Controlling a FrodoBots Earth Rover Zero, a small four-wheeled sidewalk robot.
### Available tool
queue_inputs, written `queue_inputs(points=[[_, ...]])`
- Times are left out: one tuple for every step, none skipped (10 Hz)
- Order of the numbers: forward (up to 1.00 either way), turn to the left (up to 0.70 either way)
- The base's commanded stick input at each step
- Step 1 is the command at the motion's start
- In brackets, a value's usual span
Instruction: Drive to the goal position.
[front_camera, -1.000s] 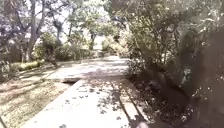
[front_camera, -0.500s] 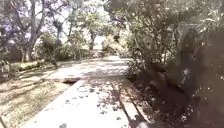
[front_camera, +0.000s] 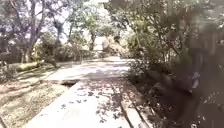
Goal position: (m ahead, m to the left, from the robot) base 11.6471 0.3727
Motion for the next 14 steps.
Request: queue_inputs(points=[[0.7,0.0],[0.7,0.0],[0.7,0.0],[0.7,0.0],[0.7,0.0],[0.7,0.0],[0.7,0.0],[0.7,0.0],[0.7,0.0],[0.7,0.0],[0.7,0.0],[0.7,0.0],[0.64,0.0],[0.5,0.0]])
